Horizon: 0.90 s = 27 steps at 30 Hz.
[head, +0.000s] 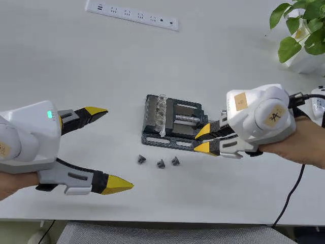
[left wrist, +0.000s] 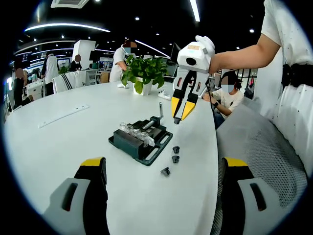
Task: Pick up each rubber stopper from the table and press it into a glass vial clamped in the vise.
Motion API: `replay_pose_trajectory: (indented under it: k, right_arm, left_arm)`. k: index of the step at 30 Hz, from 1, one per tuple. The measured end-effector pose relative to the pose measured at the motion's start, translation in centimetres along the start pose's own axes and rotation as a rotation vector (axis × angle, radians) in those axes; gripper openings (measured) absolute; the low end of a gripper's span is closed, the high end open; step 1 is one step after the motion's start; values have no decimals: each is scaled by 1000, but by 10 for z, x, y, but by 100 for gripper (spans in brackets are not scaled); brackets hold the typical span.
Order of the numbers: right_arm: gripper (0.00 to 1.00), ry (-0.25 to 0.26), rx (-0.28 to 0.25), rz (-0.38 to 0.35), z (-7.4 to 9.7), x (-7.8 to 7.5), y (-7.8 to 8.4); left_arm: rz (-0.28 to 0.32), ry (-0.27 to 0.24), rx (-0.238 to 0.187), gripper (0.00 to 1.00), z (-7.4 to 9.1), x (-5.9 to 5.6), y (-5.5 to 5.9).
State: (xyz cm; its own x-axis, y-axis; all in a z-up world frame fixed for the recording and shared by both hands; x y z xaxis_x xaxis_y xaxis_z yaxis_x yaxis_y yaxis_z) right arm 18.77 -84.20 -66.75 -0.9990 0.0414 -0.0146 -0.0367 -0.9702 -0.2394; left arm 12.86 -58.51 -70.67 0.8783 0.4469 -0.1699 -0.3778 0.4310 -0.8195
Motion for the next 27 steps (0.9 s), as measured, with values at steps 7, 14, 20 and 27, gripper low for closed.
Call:
replay_pose_trajectory:
  k: [7,14,20,27]
  right_arm:
    - [6,15,1,29,9,-22,-17]
    - [6,48,-4,36,15,-52,-34]
    - [6,60,10,60,11,-71,-49]
    - [6,61,16,80,1,-84,-61]
  left_arm:
    - [-1,3,-10,98,-1,1,-1]
    - [-5,13,-18,97,-3,2,-4]
    - [-8,20,-25,97,-4,3,-6]
    - [-1,19,-37,97,-5,5,-7]
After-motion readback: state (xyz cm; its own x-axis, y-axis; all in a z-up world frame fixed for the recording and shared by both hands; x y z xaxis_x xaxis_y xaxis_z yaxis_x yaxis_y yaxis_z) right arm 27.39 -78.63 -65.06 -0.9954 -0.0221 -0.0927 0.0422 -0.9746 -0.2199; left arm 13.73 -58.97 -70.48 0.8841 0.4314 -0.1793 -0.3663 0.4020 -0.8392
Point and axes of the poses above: the centre of the closed fingertips' face, and the gripper's own axes: z roughly backward along the fingers, x roughly to its left, y roughly out of its underside, the point moved 10 cm from there along z, roughly backward along the fingers, and after that the axes turned 13 degrees about x, right-handed, at the moved point
